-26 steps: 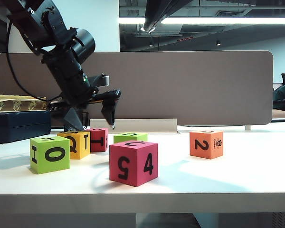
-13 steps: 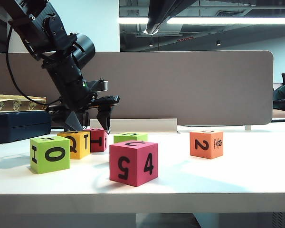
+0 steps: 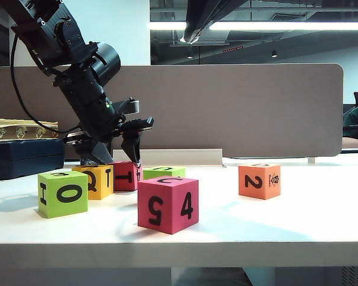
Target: Select the appropriate blocks from the scattered letter blocks on the table and arrange them in a row to spell out "ABCD".
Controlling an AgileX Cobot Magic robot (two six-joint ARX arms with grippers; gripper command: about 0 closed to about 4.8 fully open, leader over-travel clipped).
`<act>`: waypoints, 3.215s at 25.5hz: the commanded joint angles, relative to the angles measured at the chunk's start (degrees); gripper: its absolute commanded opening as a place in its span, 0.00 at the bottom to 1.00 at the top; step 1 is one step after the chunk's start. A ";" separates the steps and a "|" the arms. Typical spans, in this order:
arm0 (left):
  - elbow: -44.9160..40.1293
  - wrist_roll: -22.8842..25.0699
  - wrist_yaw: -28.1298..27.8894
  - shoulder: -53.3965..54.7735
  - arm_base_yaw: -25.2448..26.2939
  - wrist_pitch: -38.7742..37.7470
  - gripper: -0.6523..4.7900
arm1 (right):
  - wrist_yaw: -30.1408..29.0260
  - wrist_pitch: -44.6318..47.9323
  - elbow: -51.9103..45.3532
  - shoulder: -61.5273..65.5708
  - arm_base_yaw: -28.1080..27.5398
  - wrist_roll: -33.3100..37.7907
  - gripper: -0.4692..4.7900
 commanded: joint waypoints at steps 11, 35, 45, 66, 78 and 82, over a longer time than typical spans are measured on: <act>0.37 -0.48 1.31 -2.82 -3.96 -10.14 0.61 | 0.04 0.52 0.28 -0.17 0.07 -0.15 0.09; 0.70 -2.12 -2.67 -7.82 -6.88 -19.80 0.55 | 0.04 0.09 0.26 -0.17 0.07 -0.13 0.09; 0.61 -2.38 -2.80 -6.80 -6.88 -19.28 0.55 | 0.02 -0.26 0.26 -0.17 0.17 -0.13 0.09; 0.61 -2.34 -2.78 -4.55 -6.88 -18.82 0.57 | 0.02 -0.70 0.26 -0.17 0.17 -0.13 0.09; 0.76 -1.95 -2.23 -4.55 -6.88 -18.82 0.76 | 0.04 -1.20 0.28 -0.17 0.15 -0.13 0.09; 1.16 -1.95 -0.66 -5.05 -6.91 -18.69 0.76 | 0.04 -1.16 0.28 -0.17 0.13 -0.13 0.09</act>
